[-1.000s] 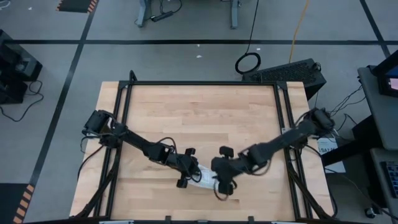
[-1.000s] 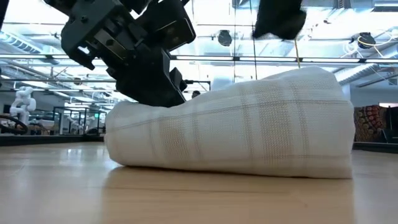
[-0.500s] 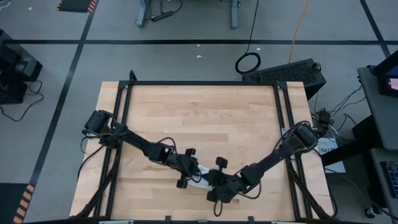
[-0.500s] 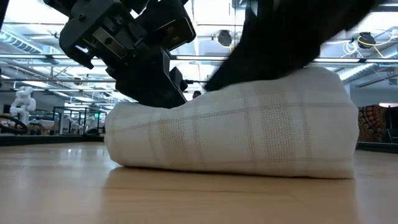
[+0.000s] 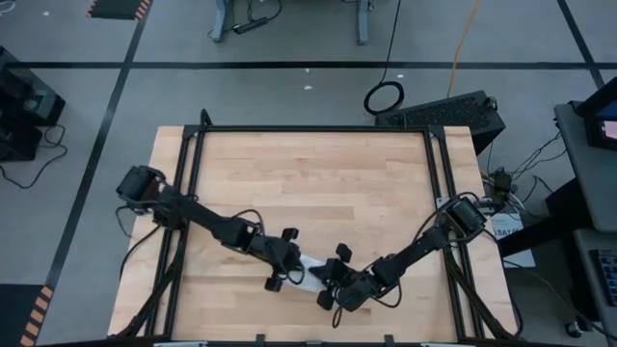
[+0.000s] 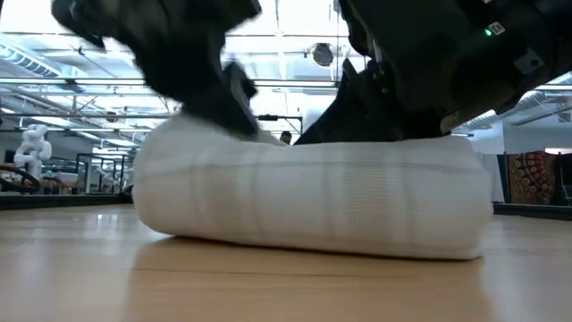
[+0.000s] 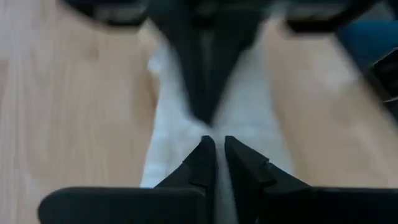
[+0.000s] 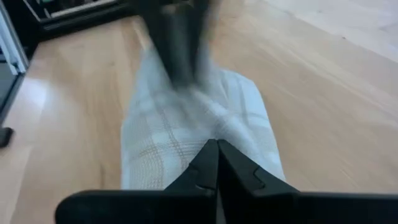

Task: Roll towel
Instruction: Roll the white kitchen towel

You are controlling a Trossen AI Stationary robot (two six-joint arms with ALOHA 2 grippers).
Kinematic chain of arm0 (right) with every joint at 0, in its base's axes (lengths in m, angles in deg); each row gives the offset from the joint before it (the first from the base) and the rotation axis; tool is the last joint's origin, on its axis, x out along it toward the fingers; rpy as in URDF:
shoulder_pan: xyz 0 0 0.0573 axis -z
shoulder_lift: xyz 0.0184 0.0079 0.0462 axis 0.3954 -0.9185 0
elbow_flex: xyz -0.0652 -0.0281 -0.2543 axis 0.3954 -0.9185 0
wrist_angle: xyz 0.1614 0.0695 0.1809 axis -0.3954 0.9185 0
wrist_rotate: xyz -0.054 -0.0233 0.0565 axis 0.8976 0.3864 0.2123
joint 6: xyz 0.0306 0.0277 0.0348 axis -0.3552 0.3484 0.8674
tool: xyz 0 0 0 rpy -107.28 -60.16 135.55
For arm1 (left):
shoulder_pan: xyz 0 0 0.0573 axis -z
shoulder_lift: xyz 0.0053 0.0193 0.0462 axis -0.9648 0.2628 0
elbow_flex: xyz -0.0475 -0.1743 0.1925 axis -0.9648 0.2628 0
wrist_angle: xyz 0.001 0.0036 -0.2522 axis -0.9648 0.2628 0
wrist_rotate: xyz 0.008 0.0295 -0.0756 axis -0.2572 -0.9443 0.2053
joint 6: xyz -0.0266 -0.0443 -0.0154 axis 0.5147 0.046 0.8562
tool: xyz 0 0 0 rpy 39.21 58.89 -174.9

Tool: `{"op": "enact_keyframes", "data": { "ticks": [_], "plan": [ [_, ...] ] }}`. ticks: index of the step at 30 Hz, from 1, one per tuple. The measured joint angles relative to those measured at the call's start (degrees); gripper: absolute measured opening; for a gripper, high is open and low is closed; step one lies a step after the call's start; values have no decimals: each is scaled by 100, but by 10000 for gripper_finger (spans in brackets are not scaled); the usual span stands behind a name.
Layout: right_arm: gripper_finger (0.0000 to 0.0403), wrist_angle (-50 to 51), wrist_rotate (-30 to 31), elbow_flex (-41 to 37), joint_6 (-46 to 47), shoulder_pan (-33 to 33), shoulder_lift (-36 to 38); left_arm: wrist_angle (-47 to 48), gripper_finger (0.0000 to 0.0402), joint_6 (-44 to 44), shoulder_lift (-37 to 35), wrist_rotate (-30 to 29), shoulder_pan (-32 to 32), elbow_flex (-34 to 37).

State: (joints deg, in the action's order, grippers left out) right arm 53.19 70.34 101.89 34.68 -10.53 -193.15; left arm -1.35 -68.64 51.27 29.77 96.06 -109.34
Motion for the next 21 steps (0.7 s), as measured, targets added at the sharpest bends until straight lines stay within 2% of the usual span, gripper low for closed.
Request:
{"op": "enact_keyframes", "data": {
  "ticks": [3,8,11,14,17,21],
  "plan": [
    [1,-20,-10,-53,-22,0,-4,-1,37,-198,-325,-56,211,-1],
    [0,18,-33,-53,-15,0,-11,-458,37,-732,-237,-662,420,223],
    [0,-38,-37,-59,-35,-12,-18,-866,36,-595,-61,-745,314,621],
    [0,-48,-38,-62,-110,-30,-20,-1416,31,-256,3,-1079,164,1006],
    [0,-48,-41,-62,-129,-35,-20,-1809,24,50,15,-944,76,1351],
    [0,-94,-72,-64,-168,-33,-20,-1943,15,169,-179,-746,120,1425]
  ]
}}
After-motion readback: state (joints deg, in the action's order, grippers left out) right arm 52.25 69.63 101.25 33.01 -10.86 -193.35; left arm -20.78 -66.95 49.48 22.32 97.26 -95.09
